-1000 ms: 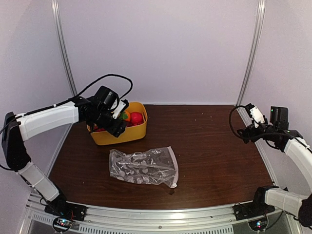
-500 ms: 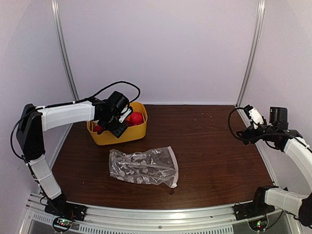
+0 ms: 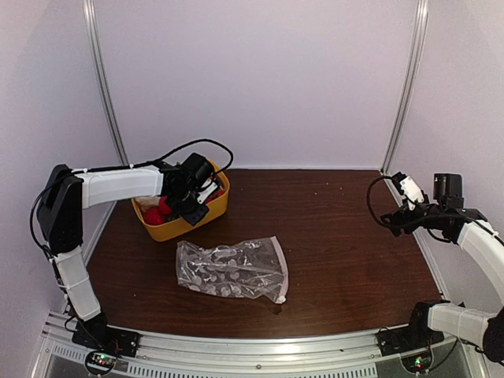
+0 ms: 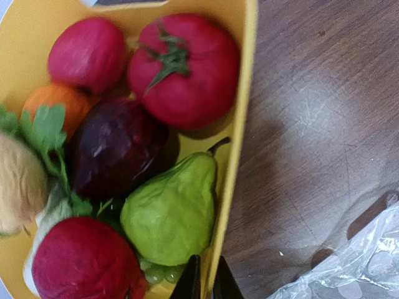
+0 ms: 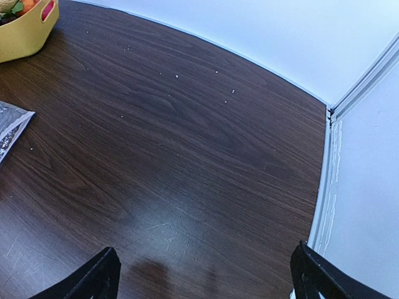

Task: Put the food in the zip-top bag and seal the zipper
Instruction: Adjust the bin at the corner of the board.

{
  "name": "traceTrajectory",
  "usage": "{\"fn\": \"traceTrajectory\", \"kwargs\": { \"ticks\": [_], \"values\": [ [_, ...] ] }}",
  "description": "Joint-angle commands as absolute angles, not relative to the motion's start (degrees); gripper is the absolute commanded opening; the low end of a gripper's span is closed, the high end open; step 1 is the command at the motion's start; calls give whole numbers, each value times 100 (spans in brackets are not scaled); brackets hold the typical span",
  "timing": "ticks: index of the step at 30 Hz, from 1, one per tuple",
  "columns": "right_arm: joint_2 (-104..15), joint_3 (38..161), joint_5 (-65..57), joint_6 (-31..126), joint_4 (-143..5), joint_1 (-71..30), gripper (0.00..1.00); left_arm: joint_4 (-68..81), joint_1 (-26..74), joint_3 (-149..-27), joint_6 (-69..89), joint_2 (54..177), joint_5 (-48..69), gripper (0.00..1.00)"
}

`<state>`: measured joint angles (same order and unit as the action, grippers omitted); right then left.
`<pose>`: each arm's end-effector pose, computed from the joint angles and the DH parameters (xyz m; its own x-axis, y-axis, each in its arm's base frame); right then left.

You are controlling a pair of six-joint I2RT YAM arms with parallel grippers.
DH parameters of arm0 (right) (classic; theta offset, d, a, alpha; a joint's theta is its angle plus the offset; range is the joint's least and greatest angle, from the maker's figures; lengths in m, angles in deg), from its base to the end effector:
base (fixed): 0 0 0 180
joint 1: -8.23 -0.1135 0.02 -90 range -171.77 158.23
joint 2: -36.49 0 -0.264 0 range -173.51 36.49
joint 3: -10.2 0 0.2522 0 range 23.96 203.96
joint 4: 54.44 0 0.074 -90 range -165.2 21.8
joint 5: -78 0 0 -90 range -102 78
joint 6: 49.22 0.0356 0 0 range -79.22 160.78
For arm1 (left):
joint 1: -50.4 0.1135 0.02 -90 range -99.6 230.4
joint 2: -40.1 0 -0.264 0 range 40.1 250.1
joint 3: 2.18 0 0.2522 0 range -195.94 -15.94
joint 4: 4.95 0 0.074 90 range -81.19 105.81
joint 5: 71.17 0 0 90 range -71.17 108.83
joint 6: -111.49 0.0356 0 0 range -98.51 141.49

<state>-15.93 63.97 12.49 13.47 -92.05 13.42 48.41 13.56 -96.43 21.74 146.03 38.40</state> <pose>0.1974 -0.0031 0.2657 -0.4084 -0.3822 -0.8290 -0.4929 0.8567 -0.1521 0.3151 -0.2212 0.2188 -0.7236 0.5472 -0.4207 0.4550 0.8365 0.3055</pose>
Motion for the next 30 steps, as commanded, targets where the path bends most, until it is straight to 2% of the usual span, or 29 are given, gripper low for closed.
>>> {"fn": "traceTrajectory", "kwargs": {
  "ticks": [1, 2, 7, 11, 26, 28, 30],
  "values": [
    [-1572, 6404, 1345, 1274, -9289, 1386, 96, 4979, 1371, -9821, 1830, 14478, 3868, 4],
    [-1570, 6410, 1343, 1270, -9297, 1386, 96, 5059, 1360, -9865, 1688, 14443, 3869, 0],
    [-1567, 6396, 1345, 1252, -9307, 1386, 96, 5257, 1357, -10015, 789, 14313, 3647, 0],
    [-1601, 6402, 1357, 1248, -9311, 1386, 96, 5204, 1357, -10306, 277, 14402, 3001, 0],
    [-1607, 6405, 1313, 1274, -9345, 1384, 95, 5176, 1375, -12107, -750, 15851, 2562, 0],
    [-1607, 6404, 1308, 1274, -9349, 1386, 95, 5171, 1375, -12177, -752, 15946, 2569, 9],
    [-1607, 6404, 1311, 1272, -9341, 1386, 95, 5171, 1375, -12197, -728, 15957, 2565, 24]
  ]
}}
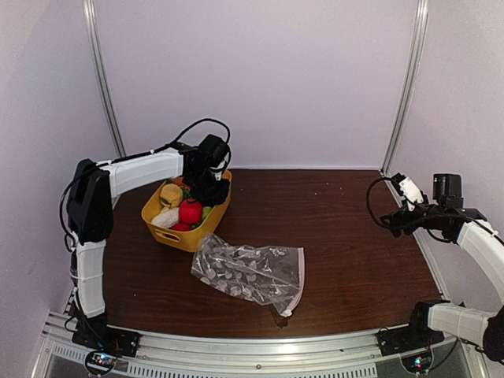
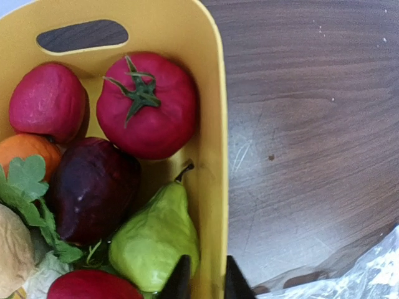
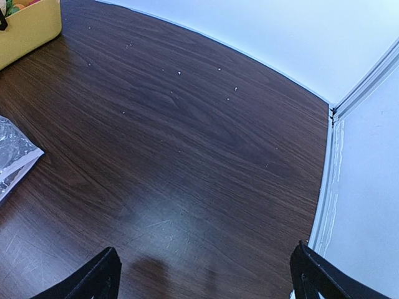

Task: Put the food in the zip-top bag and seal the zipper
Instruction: Adjust the bin at the corner of the board, then move the zipper food storage bag to the center of the board.

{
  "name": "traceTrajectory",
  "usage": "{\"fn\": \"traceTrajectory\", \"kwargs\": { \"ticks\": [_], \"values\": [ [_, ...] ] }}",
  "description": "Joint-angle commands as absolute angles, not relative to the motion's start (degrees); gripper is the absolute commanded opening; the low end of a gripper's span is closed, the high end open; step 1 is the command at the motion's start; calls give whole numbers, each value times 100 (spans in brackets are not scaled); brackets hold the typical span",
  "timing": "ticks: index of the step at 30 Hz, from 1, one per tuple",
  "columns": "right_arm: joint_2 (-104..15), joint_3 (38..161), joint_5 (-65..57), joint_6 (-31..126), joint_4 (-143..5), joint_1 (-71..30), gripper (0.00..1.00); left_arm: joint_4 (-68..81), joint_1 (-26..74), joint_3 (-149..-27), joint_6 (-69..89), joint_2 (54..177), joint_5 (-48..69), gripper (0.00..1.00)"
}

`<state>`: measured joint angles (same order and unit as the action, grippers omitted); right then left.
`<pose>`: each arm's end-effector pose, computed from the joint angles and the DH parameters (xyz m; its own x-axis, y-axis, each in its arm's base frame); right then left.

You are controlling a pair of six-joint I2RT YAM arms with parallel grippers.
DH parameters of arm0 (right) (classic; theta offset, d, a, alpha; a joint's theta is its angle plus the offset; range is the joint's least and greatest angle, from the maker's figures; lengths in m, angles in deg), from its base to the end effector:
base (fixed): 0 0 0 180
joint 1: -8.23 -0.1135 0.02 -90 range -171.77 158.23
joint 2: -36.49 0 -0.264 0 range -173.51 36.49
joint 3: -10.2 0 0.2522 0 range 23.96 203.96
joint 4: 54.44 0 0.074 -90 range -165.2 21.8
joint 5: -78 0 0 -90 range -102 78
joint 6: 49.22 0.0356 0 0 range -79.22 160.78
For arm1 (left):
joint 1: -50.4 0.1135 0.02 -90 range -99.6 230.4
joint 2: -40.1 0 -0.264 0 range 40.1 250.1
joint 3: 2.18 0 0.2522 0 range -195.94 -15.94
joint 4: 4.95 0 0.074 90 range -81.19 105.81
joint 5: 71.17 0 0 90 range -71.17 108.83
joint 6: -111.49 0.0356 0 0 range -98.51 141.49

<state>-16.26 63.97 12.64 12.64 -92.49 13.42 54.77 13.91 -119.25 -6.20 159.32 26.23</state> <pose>0.1978 -0.0031 0.2641 -0.4113 -0.3931 -0.8224 -0.5026 0.8505 -0.1551 0.3665 -0.2654 0.2381 -0.8792 0.0771 -0.4703 0.1495 0.9816 -0.1185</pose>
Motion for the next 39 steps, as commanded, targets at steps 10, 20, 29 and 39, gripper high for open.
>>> {"fn": "traceTrajectory", "kwargs": {
  "ticks": [10, 20, 29, 39],
  "values": [
    [-1702, 6405, 1309, 1222, -9360, 1386, 95, 5410, 1230, -12393, -263, 15190, 3025, 61],
    [-1766, 6415, 1400, 1141, -9414, 1384, 94, 5263, 434, -10555, -164, 13309, 3129, 64],
    [-2250, 6666, 2022, 505, -10024, 1185, 84, 5496, 128, -8579, -840, 11721, 2307, 59],
    [-2626, 6885, 1606, 512, -10032, -367, 79, 5069, -82, -7428, -1389, 11299, 2078, 59]
  ]
}}
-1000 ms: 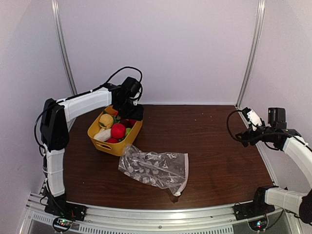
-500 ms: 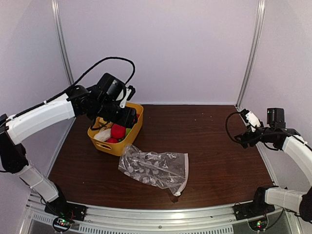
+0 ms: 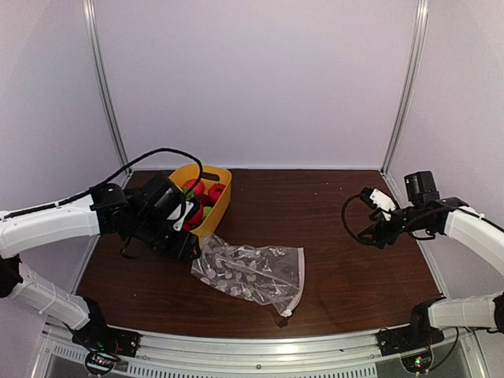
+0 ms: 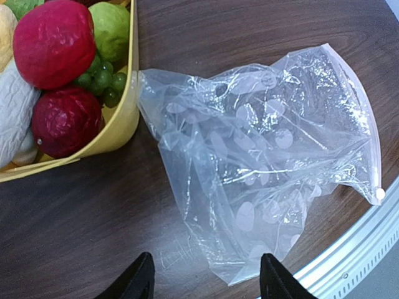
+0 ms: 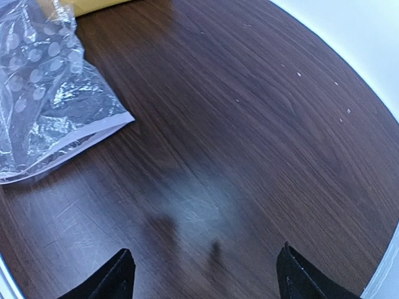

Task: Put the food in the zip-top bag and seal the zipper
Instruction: Move the zipper food storage bag to the center of the board.

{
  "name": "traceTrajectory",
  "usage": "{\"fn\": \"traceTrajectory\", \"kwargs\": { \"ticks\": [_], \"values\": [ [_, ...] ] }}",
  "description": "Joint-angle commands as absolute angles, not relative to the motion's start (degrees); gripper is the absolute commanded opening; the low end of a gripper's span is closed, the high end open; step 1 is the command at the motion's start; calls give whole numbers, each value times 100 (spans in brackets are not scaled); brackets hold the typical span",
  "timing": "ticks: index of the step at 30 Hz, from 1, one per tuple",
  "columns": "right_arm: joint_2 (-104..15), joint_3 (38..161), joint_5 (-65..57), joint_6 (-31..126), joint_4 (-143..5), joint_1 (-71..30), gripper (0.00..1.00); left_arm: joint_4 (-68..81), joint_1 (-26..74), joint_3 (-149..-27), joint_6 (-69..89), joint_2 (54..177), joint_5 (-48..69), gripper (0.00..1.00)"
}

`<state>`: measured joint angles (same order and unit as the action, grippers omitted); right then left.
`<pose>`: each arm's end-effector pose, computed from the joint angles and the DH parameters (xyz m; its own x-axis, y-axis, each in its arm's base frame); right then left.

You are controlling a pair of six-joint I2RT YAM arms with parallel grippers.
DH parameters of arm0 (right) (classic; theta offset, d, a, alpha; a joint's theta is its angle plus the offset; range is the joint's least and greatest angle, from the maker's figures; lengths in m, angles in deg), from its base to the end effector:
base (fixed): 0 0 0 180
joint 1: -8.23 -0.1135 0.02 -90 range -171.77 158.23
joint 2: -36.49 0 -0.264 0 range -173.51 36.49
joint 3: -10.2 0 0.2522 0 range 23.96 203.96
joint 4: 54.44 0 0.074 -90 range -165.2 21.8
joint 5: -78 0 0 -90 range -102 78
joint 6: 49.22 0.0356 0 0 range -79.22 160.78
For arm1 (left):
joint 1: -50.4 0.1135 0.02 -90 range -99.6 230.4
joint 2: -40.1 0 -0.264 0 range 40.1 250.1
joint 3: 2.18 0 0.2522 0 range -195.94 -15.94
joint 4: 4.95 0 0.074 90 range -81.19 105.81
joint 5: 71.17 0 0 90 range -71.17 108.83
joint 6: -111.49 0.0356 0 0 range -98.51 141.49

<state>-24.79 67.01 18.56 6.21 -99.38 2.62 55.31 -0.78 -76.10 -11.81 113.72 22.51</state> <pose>0.2099 0.0388 0.2459 -0.3877 -0.5290 -0.7548 -0.7692 0.6369 -0.0513 0.1601 -0.1954 0.2733 -0.8694 0.2065 -0.4489 0.3351 0.9141 -0.2284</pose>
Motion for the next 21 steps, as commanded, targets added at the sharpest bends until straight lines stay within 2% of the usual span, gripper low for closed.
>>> {"fn": "traceTrajectory", "kwargs": {
  "ticks": [1, 4, 8, 15, 17, 19, 21],
  "values": [
    [-2726, 6887, 1455, 479, -10054, -646, 79, 4922, -84, -7421, -1381, 11351, 2067, 58],
    [-3050, 6967, 1313, 423, -10235, -1058, 75, 4736, -84, -7536, -1314, 11661, 1935, 57],
    [-3194, 7137, 1490, 431, -10465, -1097, 71, 4679, -100, -7757, -1279, 12184, 1898, 51],
    [-2733, 6980, 1219, 163, -10698, -1099, 69, 3768, -176, -8239, -628, 12805, 1883, 21],
    [-2654, 6934, 1211, 25, -10849, -1102, 68, 3470, -180, -8570, -82, 13164, 1636, 6],
    [-2634, 6942, 1332, -115, -11084, -1101, 66, 3441, -182, -9064, 770, 13690, 1400, 1],
    [-2645, 6996, 1473, -293, -11363, -1102, 63, 3597, -189, -9708, 1454, 14229, 1417, 1]
  ]
}}
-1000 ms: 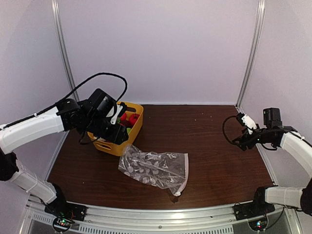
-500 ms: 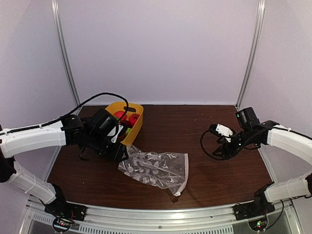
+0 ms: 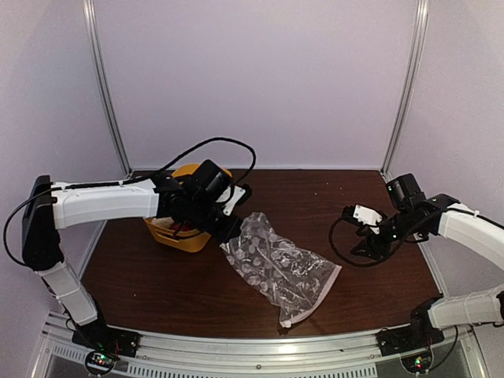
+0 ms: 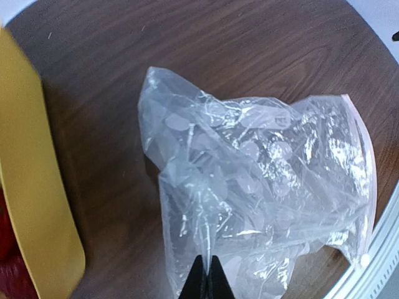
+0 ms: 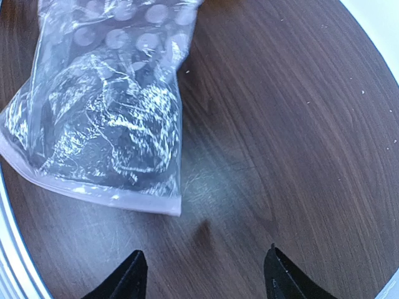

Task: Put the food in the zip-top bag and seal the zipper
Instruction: Move the zipper food storage bag to the center of the board.

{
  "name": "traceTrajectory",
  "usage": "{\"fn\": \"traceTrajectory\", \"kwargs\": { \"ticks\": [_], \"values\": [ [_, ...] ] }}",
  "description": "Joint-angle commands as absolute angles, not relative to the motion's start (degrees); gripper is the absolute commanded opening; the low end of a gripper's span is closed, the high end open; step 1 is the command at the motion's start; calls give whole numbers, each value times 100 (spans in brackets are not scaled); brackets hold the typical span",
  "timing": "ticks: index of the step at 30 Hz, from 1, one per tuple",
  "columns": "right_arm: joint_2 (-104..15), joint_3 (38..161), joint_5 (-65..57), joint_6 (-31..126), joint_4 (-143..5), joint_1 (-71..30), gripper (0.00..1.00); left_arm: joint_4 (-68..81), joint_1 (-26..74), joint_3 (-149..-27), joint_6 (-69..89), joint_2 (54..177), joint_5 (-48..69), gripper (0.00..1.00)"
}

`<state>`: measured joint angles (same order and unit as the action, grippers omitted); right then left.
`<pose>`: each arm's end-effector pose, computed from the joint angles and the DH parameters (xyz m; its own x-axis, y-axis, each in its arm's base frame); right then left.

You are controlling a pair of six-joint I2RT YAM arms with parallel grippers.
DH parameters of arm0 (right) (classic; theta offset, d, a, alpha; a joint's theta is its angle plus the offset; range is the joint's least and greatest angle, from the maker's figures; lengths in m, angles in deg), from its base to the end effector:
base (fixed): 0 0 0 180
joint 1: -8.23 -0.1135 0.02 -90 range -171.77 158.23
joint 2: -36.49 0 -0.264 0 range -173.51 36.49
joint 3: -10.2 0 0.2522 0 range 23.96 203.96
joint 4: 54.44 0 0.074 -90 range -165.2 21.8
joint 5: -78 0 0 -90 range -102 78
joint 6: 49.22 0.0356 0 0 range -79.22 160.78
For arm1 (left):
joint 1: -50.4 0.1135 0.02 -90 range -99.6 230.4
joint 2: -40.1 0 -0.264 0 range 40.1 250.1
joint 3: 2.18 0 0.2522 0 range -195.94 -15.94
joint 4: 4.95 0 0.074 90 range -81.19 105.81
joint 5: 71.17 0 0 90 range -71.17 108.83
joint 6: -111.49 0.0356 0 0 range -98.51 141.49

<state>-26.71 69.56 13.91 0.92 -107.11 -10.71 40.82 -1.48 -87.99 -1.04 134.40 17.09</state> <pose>0.1946 0.0832 0.2438 -0.2722 -0.7029 -0.6571 -0.9047 0.4195 -0.0739 0.2172 -0.2786 0.2506 -0.7683 0.3587 -0.5301 0.5445 0.8017 -0.2466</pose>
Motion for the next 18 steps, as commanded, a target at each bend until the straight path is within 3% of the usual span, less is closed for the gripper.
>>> {"fn": "traceTrajectory", "kwargs": {
  "ticks": [1, 5, 11, 12, 14, 16, 18],
  "values": [
    [-2647, 7016, 1521, -377, -11480, -1106, 61, 3680, -184, -10013, 1691, 14466, 1475, 0],
    [-2537, 6962, 1561, -615, -11711, -1127, 57, 3717, -157, -11310, 2816, 15589, 2101, 0],
    [-2372, 7026, 1496, -598, -11762, -1465, 53, 4438, 23, -14057, 3289, 17238, 2513, 0],
    [-2357, 7029, 1428, -573, -11718, -1583, 53, 4432, 36, -14257, 3285, 17365, 2562, 5],
    [-2368, 6995, 1286, -534, -11549, -1848, 53, 4301, 39, -14346, 3152, 17438, 2815, 54],
    [-2459, 6908, 1131, -453, -11307, -2157, 53, 4280, 39, -14315, 2813, 17264, 2950, 67],
    [-2614, 6823, 983, -387, -11044, -2451, 54, 4350, 32, -14192, 2406, 16904, 3008, 74]
  ]
}}
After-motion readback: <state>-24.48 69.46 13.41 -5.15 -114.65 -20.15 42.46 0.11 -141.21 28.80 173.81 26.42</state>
